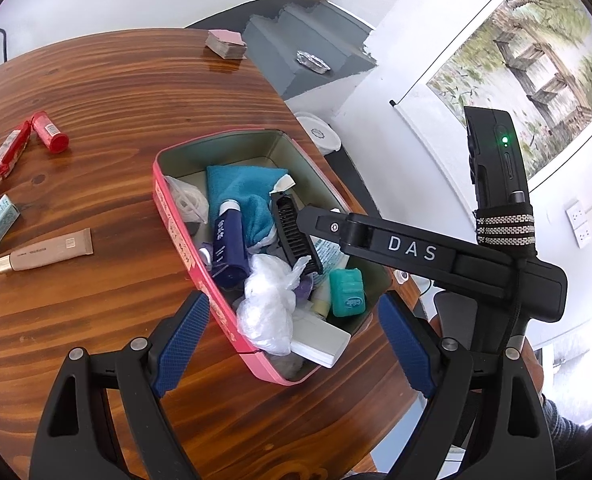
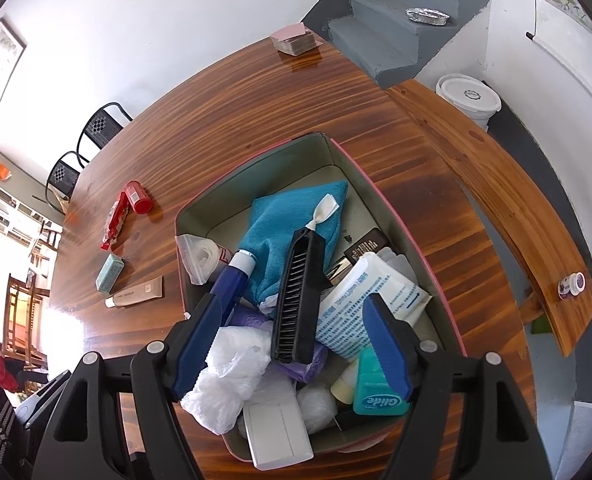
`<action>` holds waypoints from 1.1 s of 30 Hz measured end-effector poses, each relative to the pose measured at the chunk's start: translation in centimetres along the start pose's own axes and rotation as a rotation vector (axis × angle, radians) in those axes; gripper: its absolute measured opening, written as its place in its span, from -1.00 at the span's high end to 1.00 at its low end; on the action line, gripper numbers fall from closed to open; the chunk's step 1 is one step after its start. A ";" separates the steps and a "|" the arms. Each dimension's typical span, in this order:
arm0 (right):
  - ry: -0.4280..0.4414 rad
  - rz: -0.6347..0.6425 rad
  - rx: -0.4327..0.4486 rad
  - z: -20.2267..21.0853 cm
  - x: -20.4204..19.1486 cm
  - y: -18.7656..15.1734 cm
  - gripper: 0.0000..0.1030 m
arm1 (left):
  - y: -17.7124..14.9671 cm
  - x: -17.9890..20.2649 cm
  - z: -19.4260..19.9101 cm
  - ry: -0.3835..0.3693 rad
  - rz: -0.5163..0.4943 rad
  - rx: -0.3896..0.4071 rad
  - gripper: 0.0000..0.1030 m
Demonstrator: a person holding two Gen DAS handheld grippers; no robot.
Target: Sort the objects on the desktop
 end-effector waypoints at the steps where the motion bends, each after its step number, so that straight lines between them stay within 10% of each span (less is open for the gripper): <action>1: 0.000 0.001 -0.001 0.0 -0.1 0.0 -0.49 | 0.0 -0.1 0.1 0.000 0.001 0.002 -0.72; 33: 0.055 0.059 -0.048 -2.0 -6.7 -1.2 -0.52 | -1.0 -15.6 4.7 0.188 0.270 0.074 -0.73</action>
Point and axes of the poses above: each gripper's, at about its wrist camera, not at the fingertips, and z roughly against the way its jaws point, x to its right, y to its top, the point moved 3 cm from there along -z, roughly the way its jaws point, and after that the axes turned 3 degrees about -z, right-handed, at the moved point
